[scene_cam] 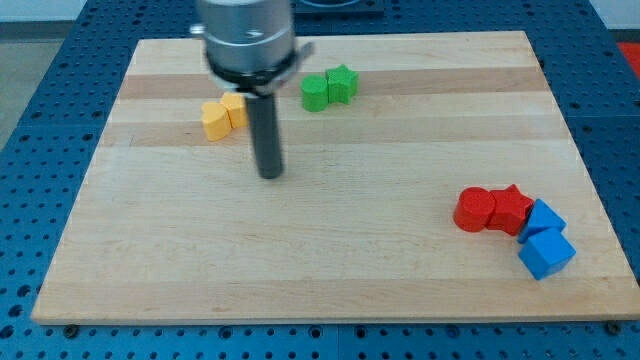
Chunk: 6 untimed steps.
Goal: Point your arm at the left side of the yellow heart
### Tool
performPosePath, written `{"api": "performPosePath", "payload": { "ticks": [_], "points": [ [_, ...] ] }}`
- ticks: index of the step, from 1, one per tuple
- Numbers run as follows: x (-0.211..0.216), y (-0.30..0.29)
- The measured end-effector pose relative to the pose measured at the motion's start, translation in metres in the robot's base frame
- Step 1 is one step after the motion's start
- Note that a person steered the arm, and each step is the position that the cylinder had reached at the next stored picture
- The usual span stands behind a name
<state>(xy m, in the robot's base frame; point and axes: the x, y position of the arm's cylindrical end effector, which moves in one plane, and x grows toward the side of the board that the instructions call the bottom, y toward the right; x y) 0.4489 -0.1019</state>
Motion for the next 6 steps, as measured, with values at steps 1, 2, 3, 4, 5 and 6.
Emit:
{"api": "performPosePath", "payload": {
  "ticks": [1, 2, 3, 4, 5, 6],
  "points": [
    [0.000, -0.057],
    [-0.017, -0.111],
    [-0.065, -0.135],
    [-0.098, -0.130],
    [-0.098, -0.099],
    [-0.083, -0.068]
  ]
}}
